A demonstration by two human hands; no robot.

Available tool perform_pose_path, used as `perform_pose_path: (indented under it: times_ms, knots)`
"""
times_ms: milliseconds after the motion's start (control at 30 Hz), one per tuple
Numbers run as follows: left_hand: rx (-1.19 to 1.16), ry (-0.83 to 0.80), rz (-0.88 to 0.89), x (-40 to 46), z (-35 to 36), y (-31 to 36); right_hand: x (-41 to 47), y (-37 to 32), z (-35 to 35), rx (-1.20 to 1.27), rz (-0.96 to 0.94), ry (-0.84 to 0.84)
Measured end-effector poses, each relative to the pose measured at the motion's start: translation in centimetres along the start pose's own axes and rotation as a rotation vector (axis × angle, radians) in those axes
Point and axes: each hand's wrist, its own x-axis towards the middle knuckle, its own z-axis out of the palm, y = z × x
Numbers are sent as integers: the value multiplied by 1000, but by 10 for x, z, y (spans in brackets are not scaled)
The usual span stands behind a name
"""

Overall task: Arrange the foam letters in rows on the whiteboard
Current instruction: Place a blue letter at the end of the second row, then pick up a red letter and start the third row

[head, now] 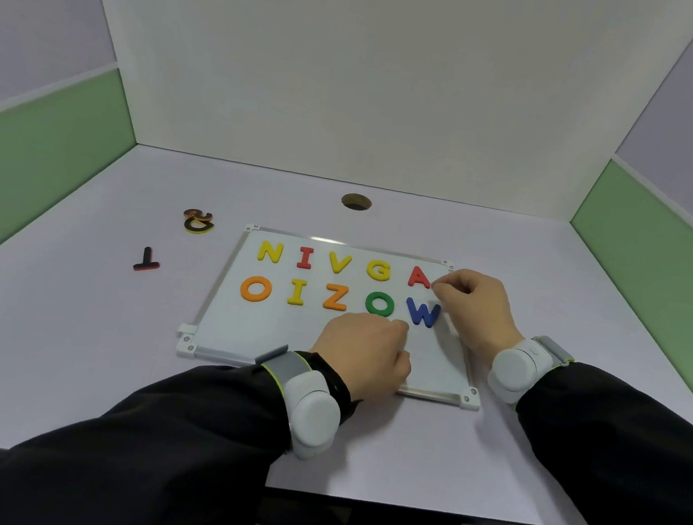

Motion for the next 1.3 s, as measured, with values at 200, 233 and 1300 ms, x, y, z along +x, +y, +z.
perform_pose_path:
  times_ms: [200,233,1300]
  knots:
    - [-21,79,-57,-9,-11,-36,-1,-28,20,23,-23,-51]
    - [-28,90,-80,-11,-12,-44,0,-32,25,13,-32,-58]
    - [5,224,-616,-83,-54,-267,-13,-145,232,-138,-317,-451]
